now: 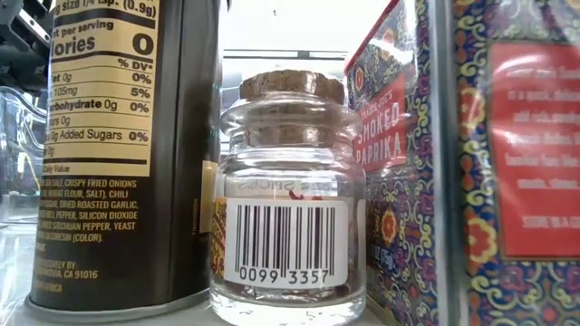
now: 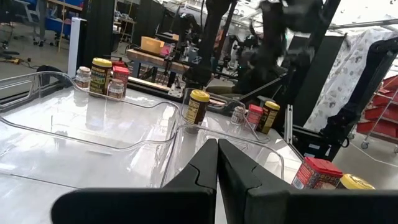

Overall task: Sort spices by type
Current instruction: Put the yellow seasoning bottle into the bottom right transparent bin

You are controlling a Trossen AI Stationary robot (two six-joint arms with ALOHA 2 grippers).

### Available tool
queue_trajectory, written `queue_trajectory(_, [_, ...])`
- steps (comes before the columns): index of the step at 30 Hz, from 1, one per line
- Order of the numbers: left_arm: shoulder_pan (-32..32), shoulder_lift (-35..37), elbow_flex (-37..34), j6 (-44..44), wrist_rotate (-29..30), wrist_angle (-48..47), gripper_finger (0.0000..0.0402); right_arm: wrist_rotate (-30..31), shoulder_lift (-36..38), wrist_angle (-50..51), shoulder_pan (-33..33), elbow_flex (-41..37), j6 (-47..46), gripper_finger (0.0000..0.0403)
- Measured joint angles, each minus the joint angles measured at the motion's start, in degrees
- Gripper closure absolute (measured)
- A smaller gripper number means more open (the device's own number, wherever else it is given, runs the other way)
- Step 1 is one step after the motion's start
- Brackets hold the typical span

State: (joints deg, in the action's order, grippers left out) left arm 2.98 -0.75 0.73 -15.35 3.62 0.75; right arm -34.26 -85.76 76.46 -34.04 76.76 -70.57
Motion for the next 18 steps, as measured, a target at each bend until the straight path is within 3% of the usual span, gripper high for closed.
queue_trajectory(7, [0.0, 0.0, 0.0, 0.0, 0.0, 0.0, 0.0402, -3.9, 0.0, -6.1, -9.7, -8.7, -19.1, 0.008])
queue_trajectory(18, [0.0, 0.0, 0.0, 0.0, 0.0, 0.0, 0.0401, -6.3, 0.0, -19.7, -11.9, -17.1, -27.5, 0.008])
